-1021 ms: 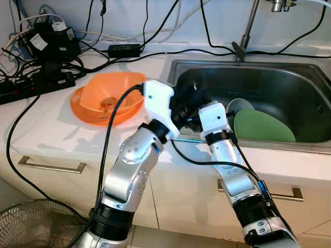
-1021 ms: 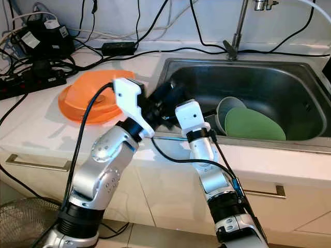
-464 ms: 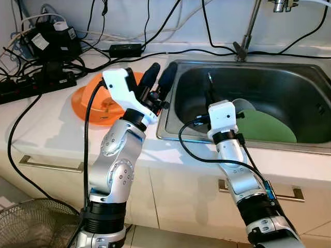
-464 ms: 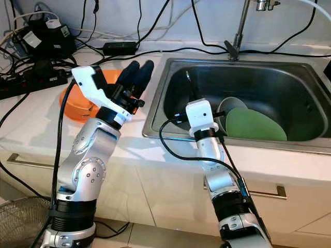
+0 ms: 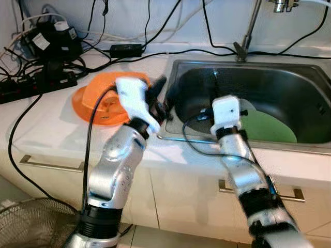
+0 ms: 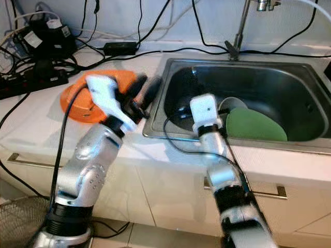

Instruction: Kitchen organization

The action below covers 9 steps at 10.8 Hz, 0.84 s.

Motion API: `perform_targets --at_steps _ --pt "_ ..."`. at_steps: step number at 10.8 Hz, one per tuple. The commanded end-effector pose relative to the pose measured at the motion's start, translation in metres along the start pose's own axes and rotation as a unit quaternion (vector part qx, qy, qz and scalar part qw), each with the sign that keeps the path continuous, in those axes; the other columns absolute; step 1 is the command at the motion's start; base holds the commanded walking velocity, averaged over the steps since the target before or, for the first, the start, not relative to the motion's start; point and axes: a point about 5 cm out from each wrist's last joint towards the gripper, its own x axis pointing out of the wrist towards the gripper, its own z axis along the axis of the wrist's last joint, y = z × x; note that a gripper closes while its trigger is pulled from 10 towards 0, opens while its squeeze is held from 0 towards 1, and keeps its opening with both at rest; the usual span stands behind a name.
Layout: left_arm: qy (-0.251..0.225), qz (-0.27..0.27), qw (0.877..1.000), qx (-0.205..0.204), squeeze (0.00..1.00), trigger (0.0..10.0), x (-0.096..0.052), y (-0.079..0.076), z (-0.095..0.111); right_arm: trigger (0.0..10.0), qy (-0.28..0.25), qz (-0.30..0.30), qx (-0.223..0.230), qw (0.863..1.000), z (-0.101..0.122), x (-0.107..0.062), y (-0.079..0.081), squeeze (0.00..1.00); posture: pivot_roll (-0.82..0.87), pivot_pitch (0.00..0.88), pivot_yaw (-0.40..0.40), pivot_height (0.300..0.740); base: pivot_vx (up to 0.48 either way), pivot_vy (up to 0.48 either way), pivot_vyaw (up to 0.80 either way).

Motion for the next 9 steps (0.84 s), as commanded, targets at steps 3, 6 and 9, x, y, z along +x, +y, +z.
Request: perform_targets --at_steps 3,6,9 --pt "0.081 -0.015 0.996 0.021 0.0 10.0 -0.01 0.001 -0.029 10.0 0.029 -0.074 0.027 0.996 0.006 0.025 -0.035 0.0 0.09 0.0 0.06 0.74 0.0 0.0 0.0" --pt "0.139 -0.035 0.989 0.027 0.0 10.0 -0.02 -0.001 -0.05 10.0 0.079 -0.065 0.037 0.994 -0.002 0.033 -0.039 0.0 0.09 0.0 0.061 0.74 0.0 0.0 0.0" --pt "0.221 -0.068 0.972 0.049 0.0 10.0 -0.032 -0.006 -0.074 10.0 0.157 -0.054 0.052 0.985 -0.022 0.033 -0.034 0.0 0.09 0.0 0.061 0.74 0.0 0.0 0.0"
